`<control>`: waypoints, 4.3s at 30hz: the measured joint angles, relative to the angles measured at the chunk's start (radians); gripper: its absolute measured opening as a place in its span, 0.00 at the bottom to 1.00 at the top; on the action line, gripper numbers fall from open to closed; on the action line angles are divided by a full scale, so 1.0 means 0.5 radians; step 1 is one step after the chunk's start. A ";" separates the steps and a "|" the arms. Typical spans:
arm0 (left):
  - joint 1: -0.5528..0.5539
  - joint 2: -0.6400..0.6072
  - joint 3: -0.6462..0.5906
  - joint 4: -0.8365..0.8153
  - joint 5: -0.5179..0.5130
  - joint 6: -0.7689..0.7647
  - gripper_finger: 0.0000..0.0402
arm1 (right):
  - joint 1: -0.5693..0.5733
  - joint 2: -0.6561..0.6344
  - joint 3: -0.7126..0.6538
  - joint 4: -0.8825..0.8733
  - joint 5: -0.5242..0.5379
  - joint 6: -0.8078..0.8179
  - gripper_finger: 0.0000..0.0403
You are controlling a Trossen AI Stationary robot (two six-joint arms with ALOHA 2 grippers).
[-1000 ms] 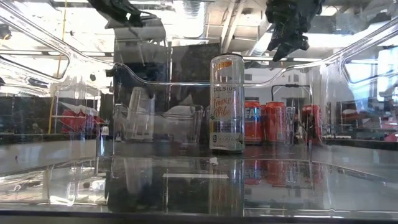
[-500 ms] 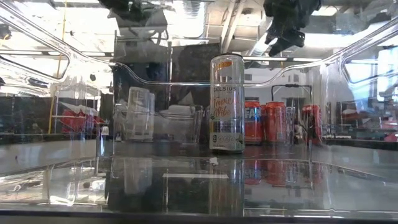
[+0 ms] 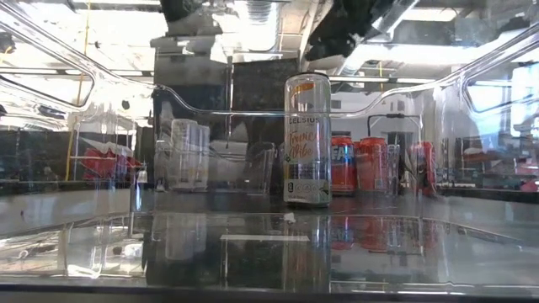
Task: Sort soda cans
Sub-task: Put the top white soda can into the top left transparent bin
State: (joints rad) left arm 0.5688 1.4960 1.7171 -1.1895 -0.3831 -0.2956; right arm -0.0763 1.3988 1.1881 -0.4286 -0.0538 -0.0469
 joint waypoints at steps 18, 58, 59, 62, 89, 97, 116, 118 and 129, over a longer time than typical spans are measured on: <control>-0.083 -0.075 0.202 0.061 0.414 0.700 0.87 | 0.117 0.154 0.000 0.001 -0.156 0.197 0.96; 0.014 -0.076 0.195 0.107 0.512 0.910 0.87 | 0.067 0.332 0.003 0.037 -0.204 0.114 0.99; 0.020 -0.076 0.195 0.107 0.512 0.910 0.87 | 0.065 0.321 0.003 0.030 -0.204 0.089 0.99; 0.036 -0.076 0.195 0.109 0.512 0.908 0.87 | 0.067 0.313 0.003 0.026 -0.298 0.061 0.99; 0.036 -0.076 0.195 0.104 0.518 0.727 0.87 | 0.156 0.322 0.002 -0.020 -0.260 -0.154 0.99; 0.036 -0.076 0.195 0.105 0.518 0.739 0.87 | 0.166 0.361 0.002 -0.012 -0.273 -0.240 0.99; 0.036 -0.076 0.194 0.107 0.519 0.611 0.87 | 0.160 0.480 0.003 -0.011 -0.423 -0.292 0.74; 0.035 -0.076 0.194 0.095 0.519 0.541 0.87 | 0.158 0.479 0.003 -0.010 -0.425 -0.293 0.70; 0.035 -0.076 0.203 -0.099 0.486 0.371 0.87 | 0.061 0.477 0.189 -0.187 -0.412 -0.469 0.65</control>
State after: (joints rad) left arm 0.5865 1.4582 1.8186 -1.2390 -0.1402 -0.1100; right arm -0.0458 1.6375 1.2827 -0.5219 -0.2597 -0.2813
